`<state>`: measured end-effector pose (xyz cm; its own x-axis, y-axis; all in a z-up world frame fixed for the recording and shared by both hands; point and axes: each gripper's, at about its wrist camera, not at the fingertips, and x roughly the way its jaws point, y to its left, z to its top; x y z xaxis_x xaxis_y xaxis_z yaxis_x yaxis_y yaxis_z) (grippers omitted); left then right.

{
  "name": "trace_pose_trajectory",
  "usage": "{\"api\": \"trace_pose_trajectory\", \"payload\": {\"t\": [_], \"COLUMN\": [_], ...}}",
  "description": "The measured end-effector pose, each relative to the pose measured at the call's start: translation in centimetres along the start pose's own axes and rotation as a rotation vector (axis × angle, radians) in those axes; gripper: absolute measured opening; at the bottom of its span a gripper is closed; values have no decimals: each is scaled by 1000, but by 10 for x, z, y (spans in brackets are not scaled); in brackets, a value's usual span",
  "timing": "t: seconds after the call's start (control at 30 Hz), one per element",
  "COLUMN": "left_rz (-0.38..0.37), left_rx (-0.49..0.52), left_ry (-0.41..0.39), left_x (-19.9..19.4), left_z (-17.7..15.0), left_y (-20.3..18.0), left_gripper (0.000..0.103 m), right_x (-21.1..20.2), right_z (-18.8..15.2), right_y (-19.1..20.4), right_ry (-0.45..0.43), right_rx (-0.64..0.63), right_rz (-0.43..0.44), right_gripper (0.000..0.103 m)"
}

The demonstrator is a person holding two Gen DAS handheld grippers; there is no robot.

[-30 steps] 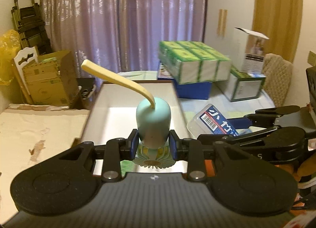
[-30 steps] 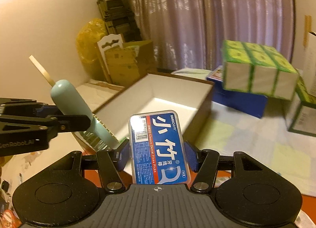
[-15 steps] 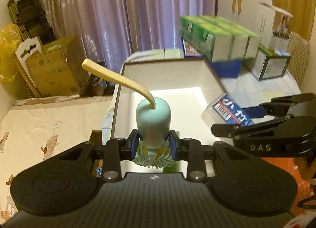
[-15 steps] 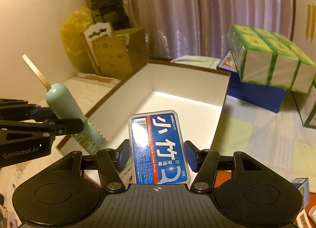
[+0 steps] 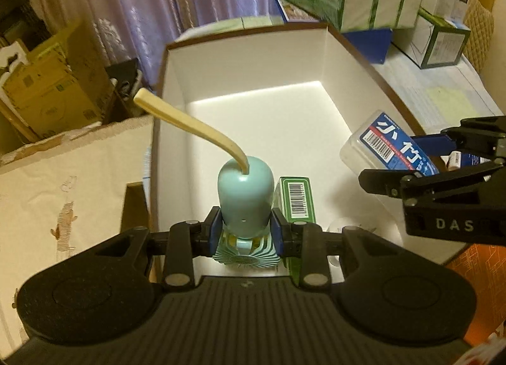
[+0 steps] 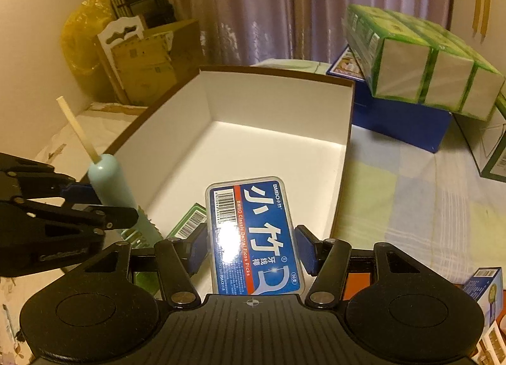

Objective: Organize rigid objects
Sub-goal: 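Lower the fan into the shoebox with the left gripper while the right drops the blue case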

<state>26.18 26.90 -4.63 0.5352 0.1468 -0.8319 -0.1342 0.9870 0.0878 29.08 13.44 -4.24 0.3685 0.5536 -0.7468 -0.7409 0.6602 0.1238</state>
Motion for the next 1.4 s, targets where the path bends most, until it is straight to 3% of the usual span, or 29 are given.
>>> {"api": "trace_pose_trajectory", "payload": {"t": [0.1,0.2,0.43,0.77,0.9,1.4], "left_rz": [-11,-18,-34,-69,-82,-106], "left_rx": [4,8,-5,-26,-33,-44], "left_ry": [-10,-35,-70,-54,-61,-86], "left_x": [7,8,4,6,3,-11], "left_z": [7,16,27,19,18,15], "left_y": [2,5,13,18,18,11], "left_gripper": [30,39,39,40,45,46], "right_x": [5,11,21,23,22,3], "right_z": [2,5,15,18,17,6], "right_y": [-1,1,1,6,6,5], "right_ry": [4,7,-20,-26,-20,-10], "right_rx": [4,4,15,-13,-14,21], "right_rz": [-8,-26,-59,-76,-73,-70], "right_gripper": [55,55,55,59,60,61]}}
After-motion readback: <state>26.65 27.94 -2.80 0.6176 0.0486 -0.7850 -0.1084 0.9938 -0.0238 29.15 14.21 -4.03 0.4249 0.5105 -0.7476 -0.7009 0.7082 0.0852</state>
